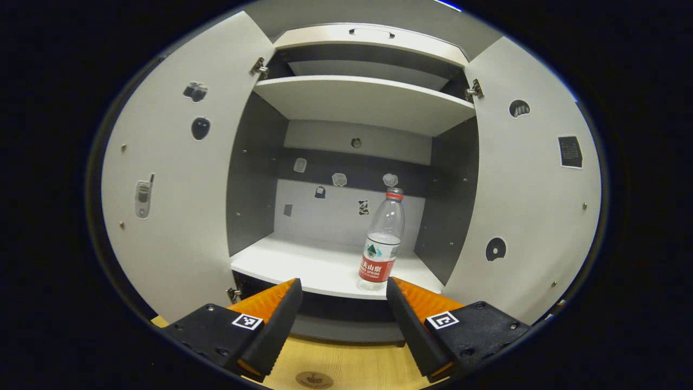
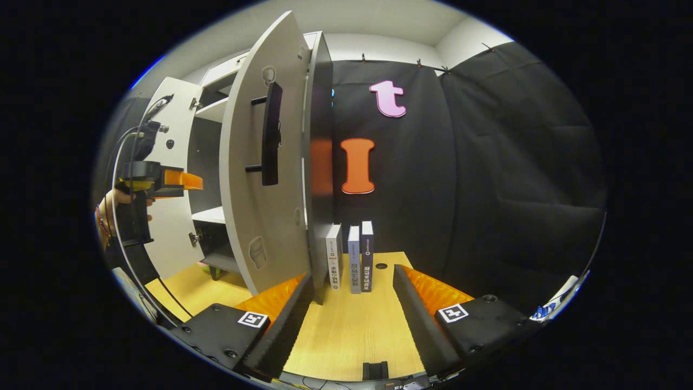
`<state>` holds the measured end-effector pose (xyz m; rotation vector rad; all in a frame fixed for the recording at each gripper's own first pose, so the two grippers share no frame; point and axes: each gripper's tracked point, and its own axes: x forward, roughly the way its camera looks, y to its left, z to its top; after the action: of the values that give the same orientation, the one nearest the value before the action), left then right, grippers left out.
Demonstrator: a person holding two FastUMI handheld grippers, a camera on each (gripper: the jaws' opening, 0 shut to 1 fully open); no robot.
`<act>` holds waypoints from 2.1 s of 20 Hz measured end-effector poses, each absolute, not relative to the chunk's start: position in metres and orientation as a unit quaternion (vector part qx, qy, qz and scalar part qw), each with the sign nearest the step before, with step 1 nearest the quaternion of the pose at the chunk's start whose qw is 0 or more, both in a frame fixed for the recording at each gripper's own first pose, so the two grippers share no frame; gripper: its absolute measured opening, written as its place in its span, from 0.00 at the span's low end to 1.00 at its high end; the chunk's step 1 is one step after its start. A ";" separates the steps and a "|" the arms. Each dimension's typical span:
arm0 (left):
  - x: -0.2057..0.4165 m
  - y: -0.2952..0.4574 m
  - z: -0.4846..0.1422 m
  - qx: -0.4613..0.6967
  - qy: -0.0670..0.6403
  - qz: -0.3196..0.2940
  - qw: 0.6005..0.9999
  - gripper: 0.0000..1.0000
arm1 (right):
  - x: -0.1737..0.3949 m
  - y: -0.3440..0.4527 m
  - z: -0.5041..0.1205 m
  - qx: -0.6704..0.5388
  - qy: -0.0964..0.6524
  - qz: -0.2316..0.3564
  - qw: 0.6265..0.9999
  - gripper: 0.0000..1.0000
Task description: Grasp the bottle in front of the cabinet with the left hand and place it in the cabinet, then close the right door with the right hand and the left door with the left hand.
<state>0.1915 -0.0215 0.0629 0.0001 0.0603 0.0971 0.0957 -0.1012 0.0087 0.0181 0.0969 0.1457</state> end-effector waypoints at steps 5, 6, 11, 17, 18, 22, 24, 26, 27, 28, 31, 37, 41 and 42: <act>0.125 -0.005 0.052 -0.027 0.031 0.055 0.998 0.95 | 0.113 -0.082 0.019 -0.014 0.040 0.072 0.996 0.97; 0.116 -0.007 0.053 -0.033 0.032 0.044 0.998 0.95 | 0.118 -0.076 0.020 -0.007 0.042 0.073 0.996 0.97; 0.083 0.010 0.047 -0.051 0.036 0.012 0.998 0.95 | 0.125 -0.060 0.024 0.006 0.047 0.051 0.998 0.97; 0.083 0.048 0.036 -0.049 0.051 -0.021 0.997 0.95 | 0.120 -0.033 0.021 0.008 0.036 0.021 0.999 0.97; 0.083 0.055 0.038 -0.042 0.049 -0.024 0.998 0.95 | 0.119 -0.037 0.023 0.002 0.031 0.008 1.000 0.97; 0.084 0.074 0.048 -0.014 0.046 -0.032 0.998 0.95 | 0.120 -0.036 0.029 0.005 0.023 -0.012 1.000 0.95; 0.088 0.078 0.052 -0.013 0.040 -0.034 0.999 0.95 | 0.119 -0.032 0.029 0.009 0.021 -0.013 1.000 0.95; 0.087 0.077 0.052 -0.024 0.038 -0.041 0.998 0.95 | 0.118 -0.026 0.028 0.009 0.022 -0.016 1.000 0.95; 0.090 0.080 0.050 -0.028 0.038 -0.044 0.998 0.95 | 0.117 -0.023 0.028 0.008 0.022 -0.016 1.000 0.95; 0.090 0.081 0.049 -0.029 0.038 -0.045 0.998 0.95 | 0.118 -0.017 0.029 0.006 0.022 -0.014 1.000 0.95; 0.091 0.089 0.051 -0.032 0.033 -0.038 0.998 0.95 | 0.118 0.002 0.028 -0.002 0.024 0.001 1.000 0.95; 0.089 0.107 0.052 -0.038 0.031 -0.020 0.999 0.95 | 0.126 0.041 0.027 0.015 0.026 0.037 0.999 0.95; 0.084 0.114 0.059 -0.032 0.020 -0.011 0.999 0.95 | 0.130 0.054 0.028 0.008 0.025 0.054 0.998 0.95; 0.084 0.114 0.061 -0.031 0.017 -0.010 0.999 0.94 | 0.131 0.057 0.028 0.007 0.025 0.057 0.998 0.95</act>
<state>0.0836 0.1144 0.0609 -0.0614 0.0346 -0.0196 0.1308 0.0569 0.0276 0.0137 0.0503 0.1150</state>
